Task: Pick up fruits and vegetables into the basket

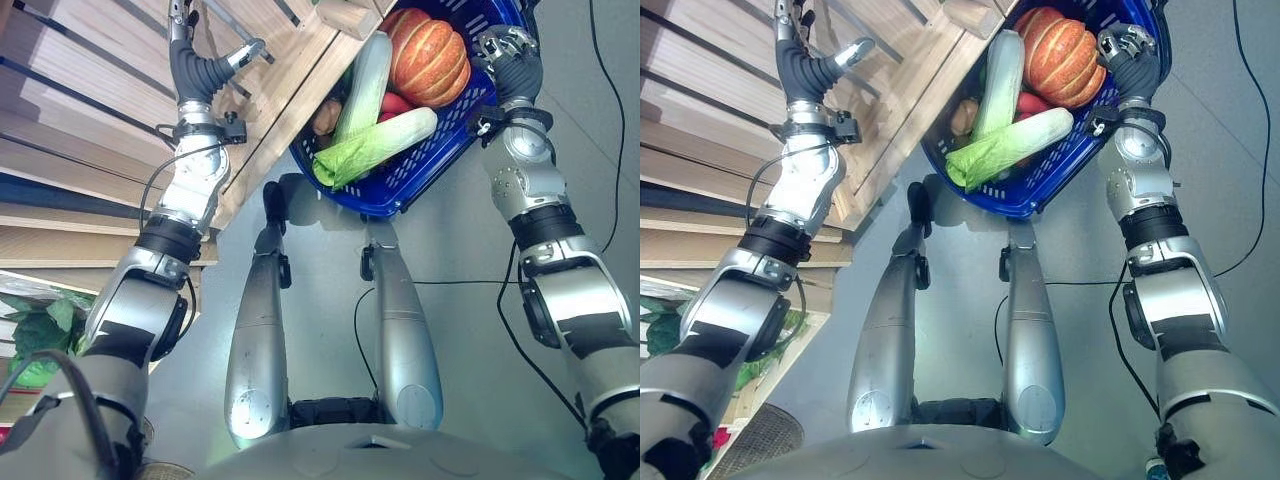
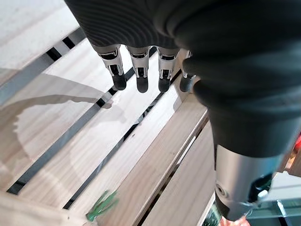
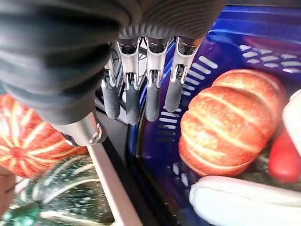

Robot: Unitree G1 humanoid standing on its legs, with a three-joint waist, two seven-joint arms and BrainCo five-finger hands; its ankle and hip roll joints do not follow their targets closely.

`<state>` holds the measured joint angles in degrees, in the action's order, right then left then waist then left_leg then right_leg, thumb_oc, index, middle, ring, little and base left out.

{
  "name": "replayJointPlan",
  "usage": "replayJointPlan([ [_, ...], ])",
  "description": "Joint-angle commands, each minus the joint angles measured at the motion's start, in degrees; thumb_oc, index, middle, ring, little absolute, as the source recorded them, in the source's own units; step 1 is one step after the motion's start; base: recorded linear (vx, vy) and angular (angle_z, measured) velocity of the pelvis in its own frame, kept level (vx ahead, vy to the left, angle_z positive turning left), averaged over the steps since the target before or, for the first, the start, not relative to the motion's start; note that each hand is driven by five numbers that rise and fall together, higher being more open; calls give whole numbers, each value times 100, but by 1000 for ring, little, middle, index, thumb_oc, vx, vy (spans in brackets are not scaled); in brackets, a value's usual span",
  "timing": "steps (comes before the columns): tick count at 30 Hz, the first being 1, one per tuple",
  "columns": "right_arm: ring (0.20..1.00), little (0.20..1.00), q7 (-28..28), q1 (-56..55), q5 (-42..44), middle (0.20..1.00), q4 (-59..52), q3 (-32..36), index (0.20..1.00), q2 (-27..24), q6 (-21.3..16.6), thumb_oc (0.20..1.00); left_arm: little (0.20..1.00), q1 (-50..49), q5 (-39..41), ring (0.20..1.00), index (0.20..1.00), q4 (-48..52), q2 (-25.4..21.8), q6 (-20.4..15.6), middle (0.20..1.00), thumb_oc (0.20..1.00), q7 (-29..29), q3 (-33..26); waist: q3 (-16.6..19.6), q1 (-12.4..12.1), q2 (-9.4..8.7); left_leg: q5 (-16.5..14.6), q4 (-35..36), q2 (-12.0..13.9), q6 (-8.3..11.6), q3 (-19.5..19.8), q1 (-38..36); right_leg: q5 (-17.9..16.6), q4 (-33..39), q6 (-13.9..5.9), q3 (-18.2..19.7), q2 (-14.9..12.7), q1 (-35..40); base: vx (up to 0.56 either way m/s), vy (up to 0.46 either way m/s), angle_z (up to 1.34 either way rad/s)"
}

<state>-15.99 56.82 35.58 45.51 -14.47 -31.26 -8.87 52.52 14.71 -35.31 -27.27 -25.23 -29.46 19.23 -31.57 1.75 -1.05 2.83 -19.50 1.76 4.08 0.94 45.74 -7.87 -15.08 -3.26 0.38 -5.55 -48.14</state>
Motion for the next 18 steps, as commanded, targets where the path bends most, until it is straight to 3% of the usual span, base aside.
replayJointPlan([
  [1,200,200,38,177,-244,200,25,-174,200,-317,5,200,1000,183,123,1000,1000,17,-45,-409,1000,1000,7,-30,177,-73,279,-98,49,-267,-93,25,67,582,-735,-166,-338,76,26,-2,1,4],
  [12,200,200,103,229,-286,200,460,-269,200,-215,-119,200,1000,101,121,1000,1000,24,-42,-417,1000,1000,17,47,177,-128,316,-136,73,-302,-120,51,-23,642,-741,-138,-344,106,99,-1,1,3],
  [14,846,846,87,148,-282,846,481,-231,846,-189,-192,846,1000,27,130,1000,1000,26,-68,-347,1000,1000,66,40,177,-130,309,-163,87,-314,-127,63,-119,647,-725,-139,-339,109,183,0,0,0],
  [15,1000,1000,94,109,-297,1000,488,-200,1000,-176,-206,1000,1000,-15,130,1000,1000,17,-85,-315,1000,1000,105,24,177,-133,301,-168,113,-322,-130,65,-181,647,-698,-139,-341,112,245,0,0,0],
  [18,1000,1000,34,-72,-279,1000,444,-116,1000,-172,-278,1000,1000,-227,107,1000,1000,32,-159,-228,1000,1000,165,-36,177,-147,272,-170,237,-315,-129,39,-455,635,-566,-150,-371,92,525,-23,5,0],
])
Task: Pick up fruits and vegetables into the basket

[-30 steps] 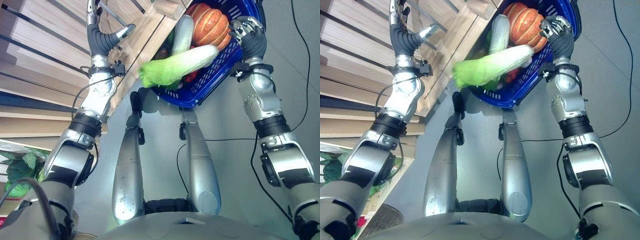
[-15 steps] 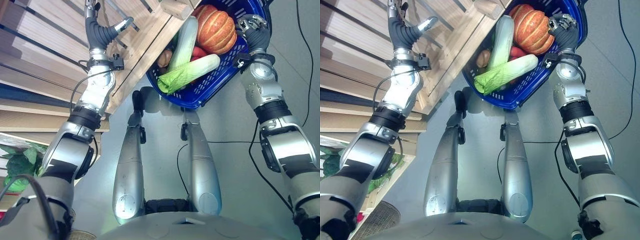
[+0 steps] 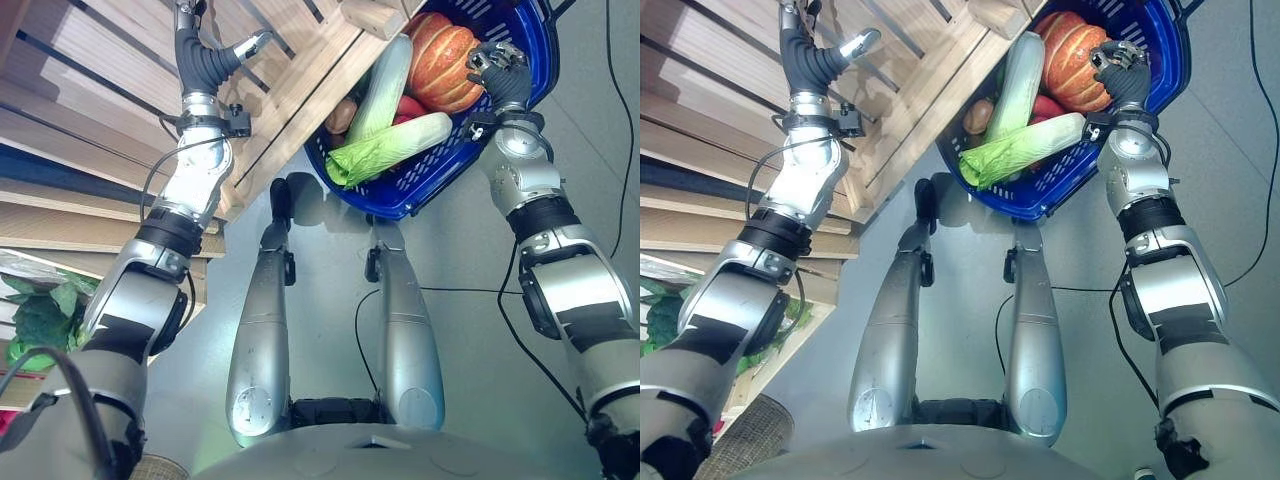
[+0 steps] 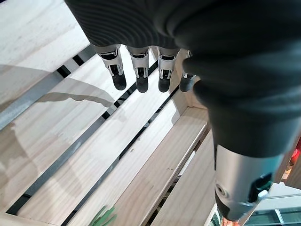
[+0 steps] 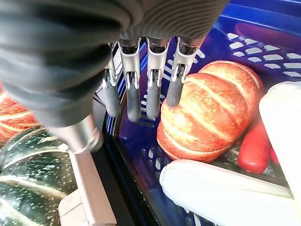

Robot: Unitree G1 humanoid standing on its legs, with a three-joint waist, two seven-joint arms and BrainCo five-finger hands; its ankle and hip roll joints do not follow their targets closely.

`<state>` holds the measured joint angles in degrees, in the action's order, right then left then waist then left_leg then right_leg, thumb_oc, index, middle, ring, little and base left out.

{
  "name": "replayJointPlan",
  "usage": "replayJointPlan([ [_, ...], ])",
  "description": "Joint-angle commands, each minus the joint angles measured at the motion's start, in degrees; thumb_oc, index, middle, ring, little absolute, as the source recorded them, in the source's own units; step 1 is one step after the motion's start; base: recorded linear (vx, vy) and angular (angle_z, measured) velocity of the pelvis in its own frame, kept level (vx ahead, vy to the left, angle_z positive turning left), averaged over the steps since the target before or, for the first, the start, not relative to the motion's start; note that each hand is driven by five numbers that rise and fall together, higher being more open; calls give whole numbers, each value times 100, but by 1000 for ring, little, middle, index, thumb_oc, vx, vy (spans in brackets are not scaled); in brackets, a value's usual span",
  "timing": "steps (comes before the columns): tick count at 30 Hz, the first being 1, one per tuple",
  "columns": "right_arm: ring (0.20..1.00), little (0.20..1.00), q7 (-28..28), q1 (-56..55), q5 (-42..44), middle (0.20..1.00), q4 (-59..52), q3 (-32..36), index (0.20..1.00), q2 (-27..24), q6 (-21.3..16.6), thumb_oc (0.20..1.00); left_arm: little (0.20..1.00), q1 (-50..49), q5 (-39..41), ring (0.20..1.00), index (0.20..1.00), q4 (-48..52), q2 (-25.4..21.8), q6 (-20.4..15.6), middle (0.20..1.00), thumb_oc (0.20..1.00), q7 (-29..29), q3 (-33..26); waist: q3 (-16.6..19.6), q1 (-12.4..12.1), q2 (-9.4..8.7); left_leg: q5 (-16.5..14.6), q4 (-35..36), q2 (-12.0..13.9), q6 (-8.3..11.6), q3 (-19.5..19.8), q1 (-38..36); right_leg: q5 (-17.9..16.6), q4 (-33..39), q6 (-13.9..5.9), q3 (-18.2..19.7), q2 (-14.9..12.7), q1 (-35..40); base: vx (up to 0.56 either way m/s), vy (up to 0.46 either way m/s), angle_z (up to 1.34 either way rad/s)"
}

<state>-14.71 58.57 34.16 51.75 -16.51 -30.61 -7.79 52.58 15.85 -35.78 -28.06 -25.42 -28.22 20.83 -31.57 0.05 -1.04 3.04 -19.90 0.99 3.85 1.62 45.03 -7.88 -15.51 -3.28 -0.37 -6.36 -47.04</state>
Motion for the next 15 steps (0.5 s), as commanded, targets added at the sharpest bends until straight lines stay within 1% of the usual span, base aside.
replayJointPlan([
  [1,1000,1000,-113,-270,-131,1000,-186,97,1000,-234,-406,1000,1000,-260,-26,1000,1000,83,-88,-189,1000,1000,39,-201,178,19,267,-190,296,-236,-105,-30,-424,634,-504,-151,-301,169,454,-35,7,0],
  [4,1000,1000,-138,-614,-166,1000,-205,278,1000,-234,-555,1000,1000,-575,6,1000,1000,1,-198,-119,1000,1000,160,-306,178,8,236,-190,440,-214,-102,-58,-862,633,-378,-172,-346,134,868,-22,7,0],
  [5,1000,1000,-138,-633,-166,1000,-207,295,1000,-234,-563,1000,1000,-587,-1,1000,1000,-4,-211,-109,1000,1000,168,-314,178,8,233,-142,481,-213,-103,-58,-879,586,-334,-173,-353,128,886,-38,12,1],
  [8,1000,1000,-253,-1070,-412,1000,-186,489,1000,-210,-681,1000,1000,-1004,-140,1000,1000,-146,-310,58,1000,1000,286,-400,178,-26,210,-147,716,-169,-88,-86,-1517,604,-127,-212,-418,52,1521,-10,4,1],
  [11,1000,1000,-386,-1443,-553,1000,-211,611,1000,-232,-778,1000,1000,-1428,-212,1000,1000,-284,-360,114,1000,1000,398,-450,180,-56,203,-133,945,-144,-77,-75,-2046,614,83,-231,-457,-2,2063,11,8,0],
  [15,1000,1000,-580,-2170,-806,1000,-355,744,1000,-150,-926,1000,1000,-2134,-286,1000,1000,-480,-330,73,1000,1000,485,-482,513,-71,177,-102,1294,-101,-64,-74,-2493,611,397,-255,-528,-60,2546,51,19,2],
])
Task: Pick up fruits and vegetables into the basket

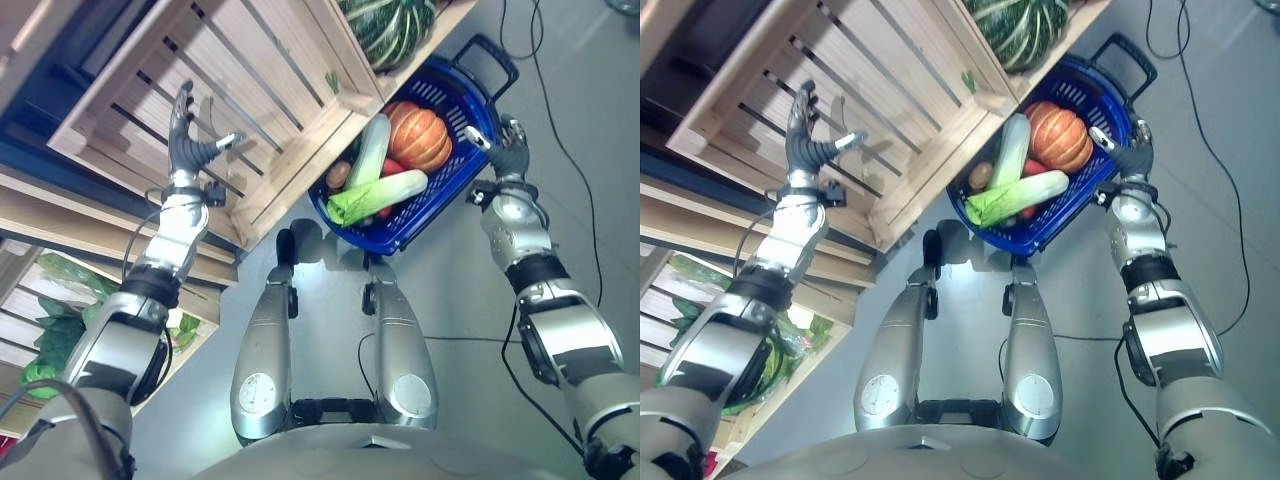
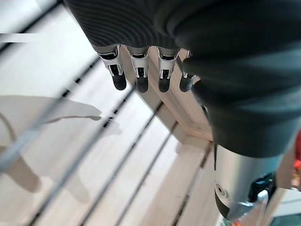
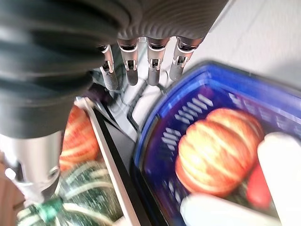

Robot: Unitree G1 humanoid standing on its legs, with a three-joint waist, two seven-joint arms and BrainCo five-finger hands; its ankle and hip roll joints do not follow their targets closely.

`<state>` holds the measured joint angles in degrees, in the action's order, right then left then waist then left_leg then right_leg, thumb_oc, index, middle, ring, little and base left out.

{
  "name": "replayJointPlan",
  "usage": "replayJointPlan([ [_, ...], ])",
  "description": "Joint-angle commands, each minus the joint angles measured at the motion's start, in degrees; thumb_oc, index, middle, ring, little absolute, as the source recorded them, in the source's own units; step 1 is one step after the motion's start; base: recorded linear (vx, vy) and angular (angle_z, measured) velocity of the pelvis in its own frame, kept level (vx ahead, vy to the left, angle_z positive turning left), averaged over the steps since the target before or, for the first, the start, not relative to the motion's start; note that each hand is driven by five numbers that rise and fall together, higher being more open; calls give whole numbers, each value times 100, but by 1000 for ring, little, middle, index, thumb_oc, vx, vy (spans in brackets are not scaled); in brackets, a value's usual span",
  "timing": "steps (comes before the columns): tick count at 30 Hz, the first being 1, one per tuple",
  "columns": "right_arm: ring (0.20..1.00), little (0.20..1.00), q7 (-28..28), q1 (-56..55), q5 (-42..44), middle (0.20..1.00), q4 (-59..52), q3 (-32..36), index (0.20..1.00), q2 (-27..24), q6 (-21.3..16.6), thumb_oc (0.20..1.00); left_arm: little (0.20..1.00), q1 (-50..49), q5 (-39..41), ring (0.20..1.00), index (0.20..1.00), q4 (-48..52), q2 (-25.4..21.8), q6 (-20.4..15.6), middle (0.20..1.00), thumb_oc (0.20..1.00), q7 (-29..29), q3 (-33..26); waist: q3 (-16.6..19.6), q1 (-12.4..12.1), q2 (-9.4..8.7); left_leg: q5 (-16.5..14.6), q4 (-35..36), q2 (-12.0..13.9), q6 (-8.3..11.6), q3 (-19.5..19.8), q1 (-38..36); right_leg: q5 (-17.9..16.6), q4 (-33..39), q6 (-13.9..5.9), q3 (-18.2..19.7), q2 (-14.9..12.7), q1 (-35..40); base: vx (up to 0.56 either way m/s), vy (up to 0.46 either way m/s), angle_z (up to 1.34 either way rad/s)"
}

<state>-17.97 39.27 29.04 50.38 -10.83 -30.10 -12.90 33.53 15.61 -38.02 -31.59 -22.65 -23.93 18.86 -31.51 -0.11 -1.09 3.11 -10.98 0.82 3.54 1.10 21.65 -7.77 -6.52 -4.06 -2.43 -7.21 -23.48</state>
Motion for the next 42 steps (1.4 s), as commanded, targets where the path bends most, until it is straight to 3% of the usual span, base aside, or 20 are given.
replayJointPlan([
  [1,1000,1000,-288,-448,-345,1000,-279,202,1000,-179,-382,1000,1000,-446,-286,1000,1000,-300,38,-212,1000,1000,71,-301,609,-56,175,-93,519,-71,-29,-20,-291,586,-384,-177,-350,11,348,41,23,-1],
  [11,1000,1000,368,-2165,-449,1000,115,605,1000,229,-260,1000,1000,-1846,-953,1000,1000,-1065,432,-83,1000,1000,666,-395,1655,-57,95,-124,1052,16,-56,-70,-1346,566,319,-147,-428,13,1591,123,23,-3],
  [18,1000,1000,783,-3107,-1111,1000,852,535,1000,877,156,1000,1000,-2740,-1294,1000,1000,-2019,900,147,1000,1000,1625,-411,2441,-31,54,-192,1299,109,-102,-145,-2040,587,569,-161,-411,41,2240,167,12,-6],
  [28,1000,1000,1369,-3308,-1670,1000,2022,388,1000,1160,598,1000,1000,-3031,-1072,1000,1000,-3324,1127,355,1000,1000,2409,-514,2695,17,40,-318,1386,186,-98,-269,-2500,651,732,-167,-437,42,2682,68,17,-2],
  [35,1000,1000,1583,-3382,-1918,1000,2388,290,1000,1282,957,1000,1000,-3047,-1010,1000,1000,-3554,1231,741,1000,1000,2753,-542,2727,33,52,-361,1432,213,-103,-273,-2636,693,759,-165,-456,33,2803,17,10,0],
  [42,1000,1000,1655,-3405,-2075,1000,2613,192,1000,1324,1031,1000,1000,-3085,-1026,1000,1000,-3681,1312,979,1000,1000,3066,-495,2768,52,72,-374,1476,219,-105,-247,-2713,672,821,-185,-431,18,2872,22,4,0],
])
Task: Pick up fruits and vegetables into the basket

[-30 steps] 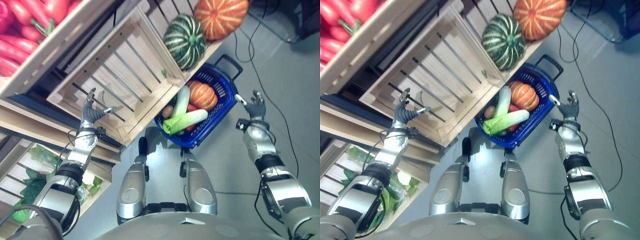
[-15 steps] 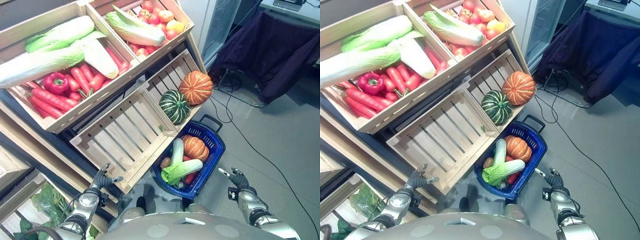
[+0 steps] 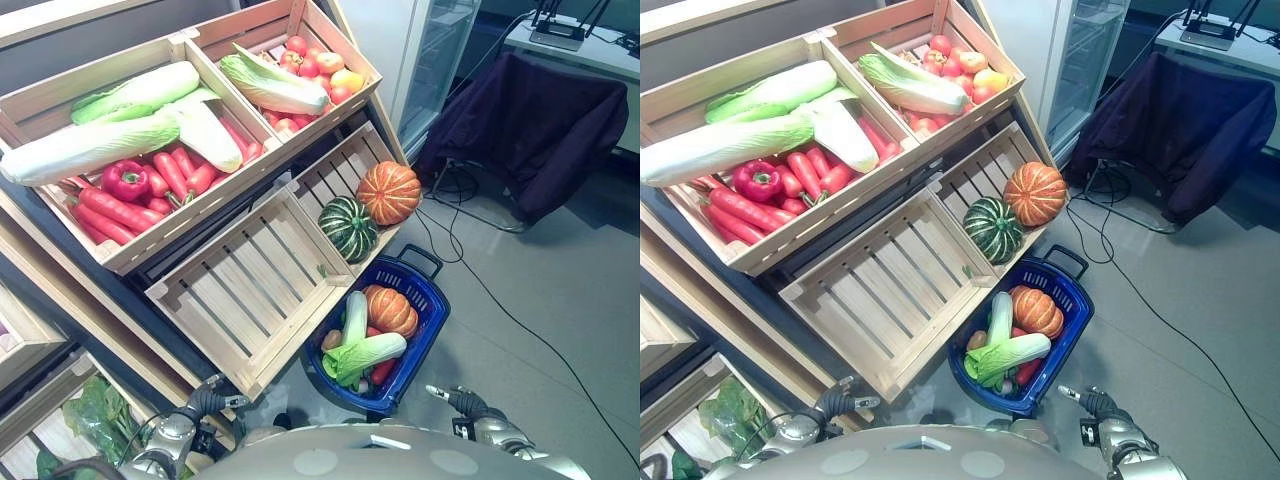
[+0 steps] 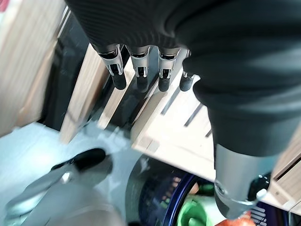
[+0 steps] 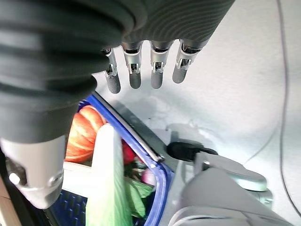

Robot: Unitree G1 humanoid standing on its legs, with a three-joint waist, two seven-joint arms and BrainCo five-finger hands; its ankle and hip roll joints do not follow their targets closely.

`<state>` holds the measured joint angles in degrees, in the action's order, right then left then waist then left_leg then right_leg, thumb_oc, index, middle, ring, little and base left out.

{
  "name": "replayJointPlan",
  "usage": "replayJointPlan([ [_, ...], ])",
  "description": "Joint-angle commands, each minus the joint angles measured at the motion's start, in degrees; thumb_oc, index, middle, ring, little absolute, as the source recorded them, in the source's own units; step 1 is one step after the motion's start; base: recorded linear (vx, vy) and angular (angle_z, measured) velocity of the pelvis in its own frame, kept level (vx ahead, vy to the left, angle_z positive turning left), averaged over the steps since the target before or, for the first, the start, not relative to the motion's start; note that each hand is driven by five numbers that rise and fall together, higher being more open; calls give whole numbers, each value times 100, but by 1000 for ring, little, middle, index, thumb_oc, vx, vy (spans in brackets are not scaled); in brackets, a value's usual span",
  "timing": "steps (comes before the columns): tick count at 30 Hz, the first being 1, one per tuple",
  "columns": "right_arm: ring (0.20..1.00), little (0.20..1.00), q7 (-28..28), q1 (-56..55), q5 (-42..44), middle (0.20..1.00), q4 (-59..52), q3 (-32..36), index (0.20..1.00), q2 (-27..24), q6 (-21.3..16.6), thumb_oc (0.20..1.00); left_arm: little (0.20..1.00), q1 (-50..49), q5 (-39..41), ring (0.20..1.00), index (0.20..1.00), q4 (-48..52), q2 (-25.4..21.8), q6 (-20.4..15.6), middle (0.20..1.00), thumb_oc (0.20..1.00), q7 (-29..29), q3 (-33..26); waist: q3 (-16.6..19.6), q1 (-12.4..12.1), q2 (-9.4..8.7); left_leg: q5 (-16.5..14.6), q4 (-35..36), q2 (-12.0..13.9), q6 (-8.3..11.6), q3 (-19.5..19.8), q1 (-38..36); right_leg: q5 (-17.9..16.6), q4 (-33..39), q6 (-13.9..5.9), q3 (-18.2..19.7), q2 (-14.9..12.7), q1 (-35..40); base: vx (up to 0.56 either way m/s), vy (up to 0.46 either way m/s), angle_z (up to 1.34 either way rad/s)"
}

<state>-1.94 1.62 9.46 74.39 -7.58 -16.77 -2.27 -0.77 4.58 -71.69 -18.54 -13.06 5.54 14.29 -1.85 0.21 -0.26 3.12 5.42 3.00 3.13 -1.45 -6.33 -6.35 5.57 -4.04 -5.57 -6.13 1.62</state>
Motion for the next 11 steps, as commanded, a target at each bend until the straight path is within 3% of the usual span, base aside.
replayJointPlan([
  [1,1000,1000,74,355,-116,1000,210,-143,1000,-2,-16,1000,1000,341,94,1000,1000,-317,18,48,1000,1000,145,-17,-197,32,-5,-371,-154,10,-60,0,83,526,-390,-193,-112,-93,357,0,0,0],
  [11,1000,1000,188,410,-223,1000,336,-286,1000,69,76,1000,1000,399,200,1000,1000,-325,106,164,1000,1000,219,59,-193,41,19,-384,-150,13,-70,-2,66,537,-381,-189,-113,-117,364,7,2,0],
])
